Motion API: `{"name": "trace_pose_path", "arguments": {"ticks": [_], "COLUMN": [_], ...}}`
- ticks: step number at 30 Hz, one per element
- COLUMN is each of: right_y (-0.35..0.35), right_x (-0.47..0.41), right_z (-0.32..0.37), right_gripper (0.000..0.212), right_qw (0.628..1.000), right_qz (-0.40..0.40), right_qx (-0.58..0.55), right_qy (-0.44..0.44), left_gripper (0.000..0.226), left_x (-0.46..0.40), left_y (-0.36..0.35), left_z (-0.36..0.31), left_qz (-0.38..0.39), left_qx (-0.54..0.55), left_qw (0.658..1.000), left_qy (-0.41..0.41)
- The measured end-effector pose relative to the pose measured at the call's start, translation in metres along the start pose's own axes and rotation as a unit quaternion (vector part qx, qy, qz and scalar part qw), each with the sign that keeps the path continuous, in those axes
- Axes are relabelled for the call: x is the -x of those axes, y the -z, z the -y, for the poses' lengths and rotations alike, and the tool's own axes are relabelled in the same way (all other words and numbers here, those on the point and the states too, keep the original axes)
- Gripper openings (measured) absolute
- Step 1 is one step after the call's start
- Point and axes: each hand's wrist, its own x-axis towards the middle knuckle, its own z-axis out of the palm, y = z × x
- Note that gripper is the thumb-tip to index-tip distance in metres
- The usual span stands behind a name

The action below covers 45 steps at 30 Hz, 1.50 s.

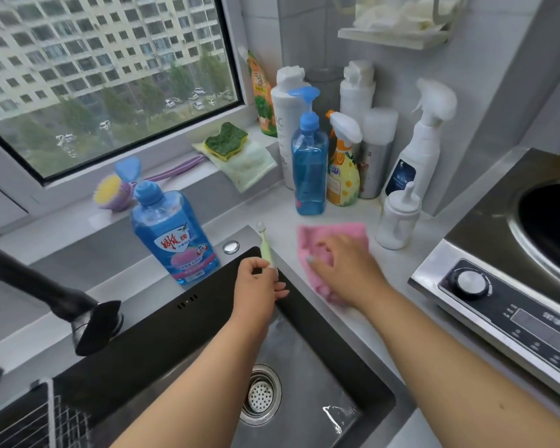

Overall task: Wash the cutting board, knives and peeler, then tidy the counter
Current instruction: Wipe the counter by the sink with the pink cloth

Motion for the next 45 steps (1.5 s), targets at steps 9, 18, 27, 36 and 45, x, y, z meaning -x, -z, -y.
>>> {"name": "trace_pose_path", "arguments": {"ticks": [9, 18, 27, 36, 45], "right_y": [-0.083, -0.121, -0.135, -0.095, -0.068], "right_x": [-0.034, -0.127, -0.186, -0.086, 0.009], "right_z": [-0.021, 0.035, 0.059, -0.007, -0.073], "right_gripper": [0.076, 0.057, 0.063, 0.046, 0.019], "right_qw": [0.965, 0.966, 0.964, 0.995, 0.995], "right_qz": [0.145, 0.154, 0.156, 0.074, -0.090], "right_qx": [0.212, 0.182, 0.171, 0.042, -0.047], "right_qy": [0.051, 0.102, 0.131, 0.058, -0.011], "left_gripper": [0.009, 0.010, 0.015, 0.025, 0.030], "left_x": [0.007, 0.000, 0.003, 0.001, -0.029], "left_y": [0.016, 0.032, 0.037, 0.015, -0.027], "left_z": [0.003, 0.012, 0.020, 0.009, 0.018], "left_qz": [-0.036, -0.089, -0.111, -0.069, 0.001], "left_qx": [0.049, 0.059, 0.034, 0.007, -0.311], "left_qw": [0.998, 0.992, 0.989, 0.991, 0.933], "left_qy": [-0.027, -0.068, -0.096, -0.115, -0.181]}}
